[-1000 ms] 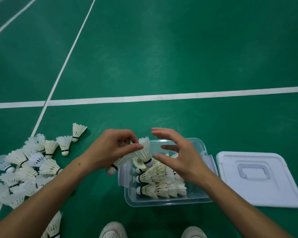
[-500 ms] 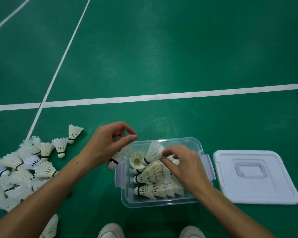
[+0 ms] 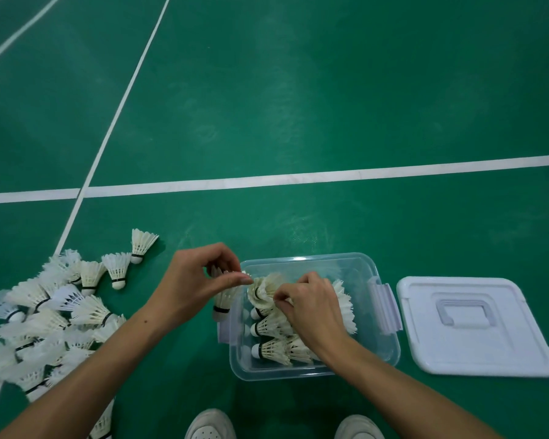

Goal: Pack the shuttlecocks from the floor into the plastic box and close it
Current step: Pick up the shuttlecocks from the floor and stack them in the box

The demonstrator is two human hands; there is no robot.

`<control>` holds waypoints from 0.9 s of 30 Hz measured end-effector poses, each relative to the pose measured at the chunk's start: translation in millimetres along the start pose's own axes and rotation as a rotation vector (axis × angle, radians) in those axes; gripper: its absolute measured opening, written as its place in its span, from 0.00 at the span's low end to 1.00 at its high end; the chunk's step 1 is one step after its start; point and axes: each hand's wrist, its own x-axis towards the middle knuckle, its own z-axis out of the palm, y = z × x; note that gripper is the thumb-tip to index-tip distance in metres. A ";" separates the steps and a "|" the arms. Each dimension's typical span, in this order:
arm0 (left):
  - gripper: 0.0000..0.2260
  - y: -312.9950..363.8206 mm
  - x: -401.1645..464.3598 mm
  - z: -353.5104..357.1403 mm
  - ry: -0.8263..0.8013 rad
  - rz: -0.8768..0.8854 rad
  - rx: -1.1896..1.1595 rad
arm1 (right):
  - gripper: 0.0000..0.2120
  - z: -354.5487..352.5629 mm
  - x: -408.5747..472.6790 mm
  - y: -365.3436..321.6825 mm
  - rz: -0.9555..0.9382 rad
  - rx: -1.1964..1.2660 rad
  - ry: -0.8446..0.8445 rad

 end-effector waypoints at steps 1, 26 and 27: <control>0.11 -0.4 -0.3 0.5 -0.009 0.013 -0.003 | 0.10 0.2 1.1 0.6 0.006 0.005 -0.051; 0.17 22.8 29.4 44.0 -0.170 0.149 -0.002 | 0.08 -40.6 -10.6 22.8 -0.152 0.314 0.146; 0.22 19.7 26.5 42.1 -0.154 0.140 0.027 | 0.09 -41.2 -14.8 27.3 -0.114 0.315 0.165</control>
